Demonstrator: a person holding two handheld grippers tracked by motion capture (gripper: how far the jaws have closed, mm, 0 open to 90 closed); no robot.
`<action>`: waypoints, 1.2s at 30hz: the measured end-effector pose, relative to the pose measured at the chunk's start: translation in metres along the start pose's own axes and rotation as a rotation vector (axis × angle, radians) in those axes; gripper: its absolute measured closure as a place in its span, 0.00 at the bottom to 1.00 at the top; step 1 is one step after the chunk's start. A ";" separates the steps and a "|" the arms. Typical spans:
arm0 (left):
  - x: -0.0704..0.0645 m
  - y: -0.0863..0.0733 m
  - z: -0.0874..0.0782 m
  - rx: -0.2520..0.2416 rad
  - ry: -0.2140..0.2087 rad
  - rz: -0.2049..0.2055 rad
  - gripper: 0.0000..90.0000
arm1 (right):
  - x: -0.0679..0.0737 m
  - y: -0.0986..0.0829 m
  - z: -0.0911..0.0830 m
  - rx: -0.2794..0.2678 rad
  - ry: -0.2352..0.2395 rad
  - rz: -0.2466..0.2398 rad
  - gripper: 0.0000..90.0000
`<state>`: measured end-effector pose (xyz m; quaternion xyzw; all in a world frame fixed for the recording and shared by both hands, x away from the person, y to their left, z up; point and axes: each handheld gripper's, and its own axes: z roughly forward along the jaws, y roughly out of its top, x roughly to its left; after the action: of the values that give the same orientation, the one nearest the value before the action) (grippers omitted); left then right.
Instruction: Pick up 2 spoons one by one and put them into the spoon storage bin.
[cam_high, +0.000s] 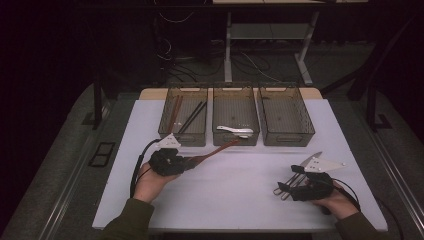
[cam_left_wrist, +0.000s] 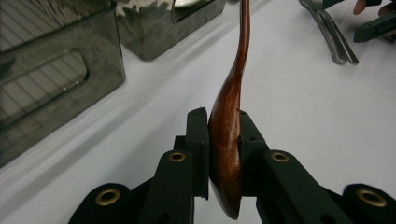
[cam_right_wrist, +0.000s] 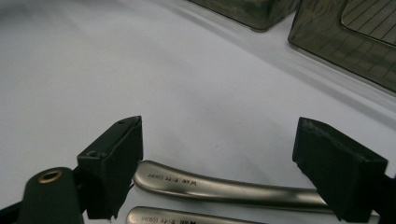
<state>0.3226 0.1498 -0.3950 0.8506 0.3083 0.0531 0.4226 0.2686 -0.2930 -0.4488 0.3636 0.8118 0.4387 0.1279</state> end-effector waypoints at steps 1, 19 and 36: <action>0.001 0.003 0.000 -0.003 0.003 0.002 0.87 | 0.000 0.000 0.000 0.000 0.000 0.001 0.18; 0.011 0.057 0.016 -0.024 0.044 0.008 0.87 | 0.000 0.000 -0.001 0.000 0.002 0.008 0.18; 0.028 0.111 0.055 -0.021 0.124 -0.026 0.87 | -0.001 0.000 -0.001 -0.008 0.007 0.008 0.18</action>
<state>0.4174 0.0780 -0.3517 0.8370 0.3444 0.1033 0.4124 0.2690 -0.2940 -0.4483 0.3648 0.8091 0.4435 0.1248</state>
